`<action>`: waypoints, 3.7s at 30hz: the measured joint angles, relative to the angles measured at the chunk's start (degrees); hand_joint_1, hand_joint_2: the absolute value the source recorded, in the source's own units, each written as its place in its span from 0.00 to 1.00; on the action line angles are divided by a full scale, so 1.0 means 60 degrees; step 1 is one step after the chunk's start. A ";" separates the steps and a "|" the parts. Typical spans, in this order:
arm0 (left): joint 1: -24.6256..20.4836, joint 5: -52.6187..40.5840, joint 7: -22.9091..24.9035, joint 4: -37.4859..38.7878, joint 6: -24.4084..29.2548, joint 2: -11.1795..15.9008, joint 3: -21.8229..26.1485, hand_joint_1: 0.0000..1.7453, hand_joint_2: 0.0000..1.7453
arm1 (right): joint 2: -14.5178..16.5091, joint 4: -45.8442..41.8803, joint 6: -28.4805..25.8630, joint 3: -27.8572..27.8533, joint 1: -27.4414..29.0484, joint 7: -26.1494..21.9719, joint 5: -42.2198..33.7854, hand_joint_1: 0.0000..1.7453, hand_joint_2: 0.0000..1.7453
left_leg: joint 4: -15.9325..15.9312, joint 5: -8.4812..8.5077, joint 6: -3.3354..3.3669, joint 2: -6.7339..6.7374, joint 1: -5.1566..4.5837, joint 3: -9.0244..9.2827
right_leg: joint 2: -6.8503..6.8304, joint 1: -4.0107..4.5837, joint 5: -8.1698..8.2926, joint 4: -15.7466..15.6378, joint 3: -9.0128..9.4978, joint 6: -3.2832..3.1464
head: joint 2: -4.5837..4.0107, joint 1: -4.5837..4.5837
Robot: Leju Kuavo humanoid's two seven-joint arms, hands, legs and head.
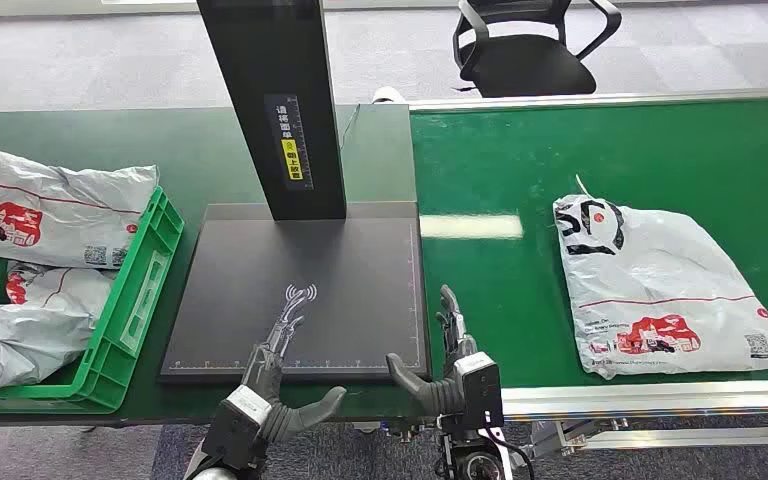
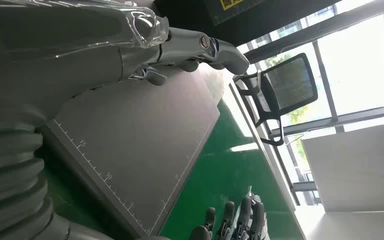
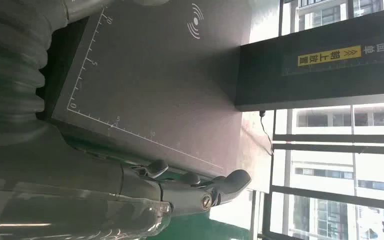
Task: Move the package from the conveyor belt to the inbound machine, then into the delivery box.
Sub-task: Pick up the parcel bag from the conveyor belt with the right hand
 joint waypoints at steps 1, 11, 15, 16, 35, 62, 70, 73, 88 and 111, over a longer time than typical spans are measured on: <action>0.0000 0.0001 0.0002 0.0002 0.0000 0.0000 0.0000 0.00 1.00 | -0.0001 -0.0001 -0.0048 0.0000 0.0000 -0.0008 0.0037 0.00 1.00 | 0.0000 0.0000 0.0000 0.0000 0.0000 0.0000 | 0.0000 0.0000 0.0000 0.0000 0.0000 0.0000 | 0.0000 0.0000; -0.0015 0.0002 0.0004 0.0033 -0.0096 0.0004 0.0000 0.00 1.00 | -0.0481 0.0046 -0.0793 -0.0745 -0.0748 0.0420 0.1051 0.00 1.00 | 0.0005 0.0001 0.0001 0.0001 -0.0003 0.0006 | 0.0001 -0.0004 0.0005 -0.0001 0.0004 0.0001 | 0.0000 0.0001; -0.0034 0.0018 -0.0017 0.0069 -0.0137 0.0004 0.0000 0.00 1.00 | -0.0701 0.0305 -0.1190 -0.1018 -0.1124 0.0805 0.1798 0.00 1.00 | 0.0004 0.0001 0.0001 0.0004 -0.0001 0.0008 | 0.0001 -0.0002 0.0006 -0.0001 0.0001 0.0001 | 0.0000 -0.0005; -0.0043 0.0035 -0.0036 0.0079 -0.0158 0.0004 0.0000 0.00 1.00 | -0.0835 0.0521 -0.1376 -0.1109 -0.1333 0.0999 0.2110 0.00 1.00 | 0.0004 0.0001 0.0001 0.0005 -0.0001 0.0007 | 0.0001 -0.0002 0.0006 -0.0001 0.0002 0.0001 | 0.0000 -0.0005; -0.0157 0.0269 -0.0228 0.0243 -0.0306 0.0052 -0.0044 0.00 1.00 | -0.3253 0.6041 -0.2402 -0.2732 -0.5497 0.3232 0.4258 0.00 1.00 | 0.0015 0.0022 0.0033 -0.0014 -0.0023 -0.0012 | -0.0004 -0.0026 0.0033 0.0000 0.0001 0.0028 | 0.0000 -0.0001; 0.0514 0.0468 -0.0095 -0.0581 -0.0193 0.0073 0.0004 0.00 1.00 | -0.3756 0.8038 0.0096 -0.0343 -0.7454 1.0255 0.9843 0.00 1.00 | 0.0017 0.0025 0.0036 -0.0027 -0.0029 -0.0007 | -0.0016 -0.0032 0.0036 0.0001 0.0003 0.0029 | 0.0000 -0.0001; 0.0508 0.0504 -0.0095 -0.0576 -0.0231 0.0073 -0.0002 0.00 1.00 | -0.3789 0.8197 0.1920 -0.0557 -0.7246 1.0712 0.9867 0.00 1.00 | 0.0017 0.0024 0.0036 -0.0027 -0.0029 -0.0008 | -0.0017 -0.0032 0.0035 0.0000 0.0003 0.0030 | 0.0000 -0.0002; 0.0504 0.0513 -0.0095 -0.0567 -0.0240 0.0076 -0.0006 0.00 1.00 | -0.3789 0.8231 0.2204 -0.0620 -0.7245 1.0723 0.9901 0.00 1.00 | 0.0017 0.0024 0.0036 -0.0029 -0.0029 -0.0007 | -0.0018 -0.0032 0.0035 -0.0001 0.0005 0.0030 | 0.0000 -0.0001; 0.0351 0.0878 -0.0353 -0.0076 -0.0081 0.0302 -0.0309 0.00 1.00 | -0.3777 0.8251 0.2307 -0.0865 -0.7224 1.0427 1.0088 1.00 1.00 | 0.0017 0.0024 0.0036 -0.0029 -0.0029 0.0022 | -0.0019 -0.0032 0.0034 -0.0002 0.0034 0.0030 | 0.0000 -0.0002; 0.0495 0.1076 -0.0375 -0.0051 0.0236 0.0420 -0.0463 0.00 1.00 | -0.3640 0.8196 -0.2336 -0.1216 -0.7215 0.8371 1.0135 1.00 1.00 | 0.0016 0.0025 0.0036 -0.0031 -0.0030 0.0025 | -0.0021 -0.0033 0.0036 0.0002 0.0048 0.0030 | 0.0000 -0.0002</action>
